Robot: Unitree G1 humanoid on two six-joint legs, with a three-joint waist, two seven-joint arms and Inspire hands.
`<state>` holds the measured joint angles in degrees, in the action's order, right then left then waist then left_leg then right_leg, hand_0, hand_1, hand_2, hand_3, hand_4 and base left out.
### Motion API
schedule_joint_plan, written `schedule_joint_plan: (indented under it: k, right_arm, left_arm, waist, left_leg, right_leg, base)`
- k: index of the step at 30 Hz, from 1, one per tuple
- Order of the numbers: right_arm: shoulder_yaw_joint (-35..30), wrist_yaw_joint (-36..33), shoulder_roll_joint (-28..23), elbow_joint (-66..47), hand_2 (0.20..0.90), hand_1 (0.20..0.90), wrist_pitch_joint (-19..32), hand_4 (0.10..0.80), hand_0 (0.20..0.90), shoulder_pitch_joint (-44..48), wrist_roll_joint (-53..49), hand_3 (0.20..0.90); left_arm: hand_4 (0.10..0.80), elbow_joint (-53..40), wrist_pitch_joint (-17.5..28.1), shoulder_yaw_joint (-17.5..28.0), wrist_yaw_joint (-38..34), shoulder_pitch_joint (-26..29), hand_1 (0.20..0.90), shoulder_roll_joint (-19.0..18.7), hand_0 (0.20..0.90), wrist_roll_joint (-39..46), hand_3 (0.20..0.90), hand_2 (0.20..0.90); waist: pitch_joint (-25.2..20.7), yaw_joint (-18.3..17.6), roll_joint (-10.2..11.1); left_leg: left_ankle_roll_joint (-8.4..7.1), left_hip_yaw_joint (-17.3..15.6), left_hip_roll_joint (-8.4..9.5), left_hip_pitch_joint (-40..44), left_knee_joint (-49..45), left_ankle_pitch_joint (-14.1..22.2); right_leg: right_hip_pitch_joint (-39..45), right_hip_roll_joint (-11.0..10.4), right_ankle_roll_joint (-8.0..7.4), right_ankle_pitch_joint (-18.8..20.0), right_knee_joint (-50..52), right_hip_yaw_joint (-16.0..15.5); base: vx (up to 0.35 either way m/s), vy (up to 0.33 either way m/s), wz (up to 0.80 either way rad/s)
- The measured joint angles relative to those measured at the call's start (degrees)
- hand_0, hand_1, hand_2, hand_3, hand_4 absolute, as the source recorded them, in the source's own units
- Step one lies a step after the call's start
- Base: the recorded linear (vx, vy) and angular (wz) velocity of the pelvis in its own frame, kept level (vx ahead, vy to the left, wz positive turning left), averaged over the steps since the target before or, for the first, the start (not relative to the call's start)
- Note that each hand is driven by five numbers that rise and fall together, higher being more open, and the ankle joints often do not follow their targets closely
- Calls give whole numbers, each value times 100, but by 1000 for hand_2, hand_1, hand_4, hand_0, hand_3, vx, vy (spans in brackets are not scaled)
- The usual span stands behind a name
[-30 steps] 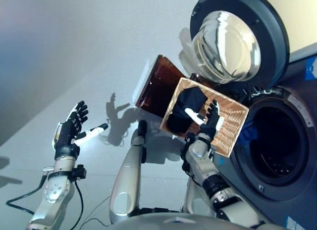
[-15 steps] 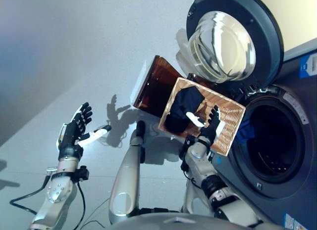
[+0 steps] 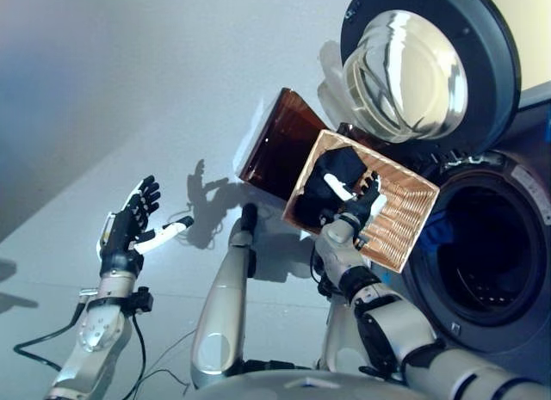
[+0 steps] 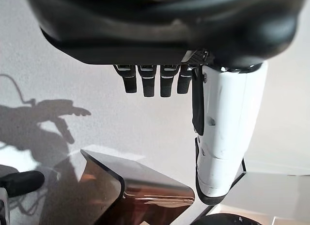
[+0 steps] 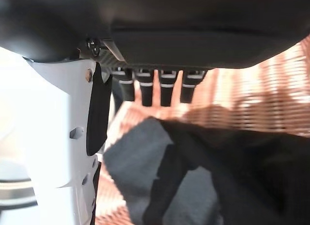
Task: Pick up the clothes and place them into the washing machine
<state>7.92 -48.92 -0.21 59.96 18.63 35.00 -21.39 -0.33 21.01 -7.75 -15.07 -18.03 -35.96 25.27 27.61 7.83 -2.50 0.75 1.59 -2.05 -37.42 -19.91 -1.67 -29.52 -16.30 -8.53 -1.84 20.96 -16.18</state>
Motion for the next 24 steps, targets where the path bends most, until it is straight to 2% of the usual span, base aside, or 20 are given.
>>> schedule_joint_plan:
  k: [11, 18, 24]
  right_arm:
    - [-122, -21, 84, 439, 900, 900, -96, 800, 900, 182, -169, 900]
    - [-89, -11, 345, 551, 900, 900, -123, 800, 900, 269, -182, 900]
    - [-79, -10, 355, 628, 900, 900, -127, 800, 900, 375, -199, 900]
  left_arm:
    - [800, -160, 0, -42, -8, 57, 900, -1, 900, 22, 900, 900]
    - [800, -164, 0, -53, -102, 61, 900, -2, 900, 47, 900, 900]
    - [800, -271, 0, -112, -127, 89, 900, -6, 900, 51, 900, 900]
  waist:
    - [104, 80, -160]
    - [105, 100, -162]
    - [135, 86, -221]
  left_leg:
    - [5, 22, 9, -203, -172, 11]
    - [12, 17, 12, -230, -205, 16]
    - [20, 22, 16, -476, -351, 26]
  right_leg:
    - [-207, -32, 30, -21, 209, 26]
    - [-296, -42, 54, -38, 324, 88]
    - [-540, -62, 89, -63, 505, 122]
  base:
    - [-1, 3, 0]
    - [-6, 3, -1]
    - [-20, 10, 0]
